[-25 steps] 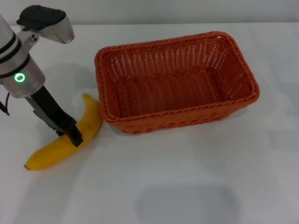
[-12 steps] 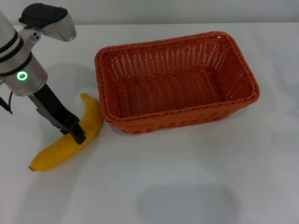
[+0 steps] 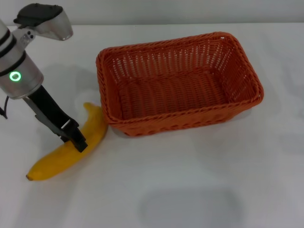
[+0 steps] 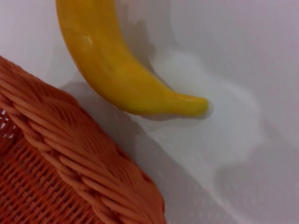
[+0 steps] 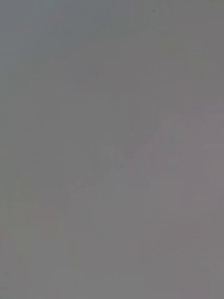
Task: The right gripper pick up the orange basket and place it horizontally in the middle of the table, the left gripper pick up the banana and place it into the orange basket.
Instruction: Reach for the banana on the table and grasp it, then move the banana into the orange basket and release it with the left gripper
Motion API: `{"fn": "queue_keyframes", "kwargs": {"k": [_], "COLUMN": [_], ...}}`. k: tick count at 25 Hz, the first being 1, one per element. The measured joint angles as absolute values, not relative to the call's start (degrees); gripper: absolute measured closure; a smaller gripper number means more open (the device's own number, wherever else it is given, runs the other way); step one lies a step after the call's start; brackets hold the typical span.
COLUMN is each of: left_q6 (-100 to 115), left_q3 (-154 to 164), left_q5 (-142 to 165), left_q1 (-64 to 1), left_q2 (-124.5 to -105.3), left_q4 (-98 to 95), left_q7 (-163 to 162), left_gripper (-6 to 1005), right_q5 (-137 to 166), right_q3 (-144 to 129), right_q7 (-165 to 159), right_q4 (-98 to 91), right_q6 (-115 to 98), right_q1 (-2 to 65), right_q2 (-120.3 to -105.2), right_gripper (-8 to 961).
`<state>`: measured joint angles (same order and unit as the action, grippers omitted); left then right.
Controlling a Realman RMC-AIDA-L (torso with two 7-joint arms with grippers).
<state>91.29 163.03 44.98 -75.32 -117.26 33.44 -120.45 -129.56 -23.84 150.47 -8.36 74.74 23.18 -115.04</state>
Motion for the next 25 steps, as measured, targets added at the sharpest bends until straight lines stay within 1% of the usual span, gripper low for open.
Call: {"fn": "queue_keyframes", "kwargs": {"k": [8,11,18,23,25], "left_q6": [98.87,100.68,101.93,102.84,103.67], "left_q3": [163.06,163.08,163.12,163.13,163.12], "left_q5": [45.05,44.96,41.54,39.68,37.78], "left_q1": [-75.39,-75.33,-74.17,-73.22,-72.83], "left_q2": [-117.02,-116.42,-114.64,-113.07,-112.14], "left_q4": [41.86,44.98,48.0,50.14,52.09], "left_q7": [-117.6,-116.51,-115.08,-114.49,-113.91], "left_gripper": [545,547,547,548,548], "right_q5": [-129.56,-129.55,-129.55,-129.55,-129.55], "right_q3": [-23.69,-23.61,-22.9,-22.85,-22.78], "right_q7": [150.47,150.47,150.47,150.47,150.47], "right_q4": [-8.8,-8.85,-8.96,-8.97,-8.97], "right_q6": [74.7,74.7,74.7,74.7,74.7], "right_q1": [23.15,23.39,23.65,23.53,23.49], "right_q2": [-114.98,-114.96,-114.96,-114.96,-114.95], "right_gripper": [96,96,96,96,96]}}
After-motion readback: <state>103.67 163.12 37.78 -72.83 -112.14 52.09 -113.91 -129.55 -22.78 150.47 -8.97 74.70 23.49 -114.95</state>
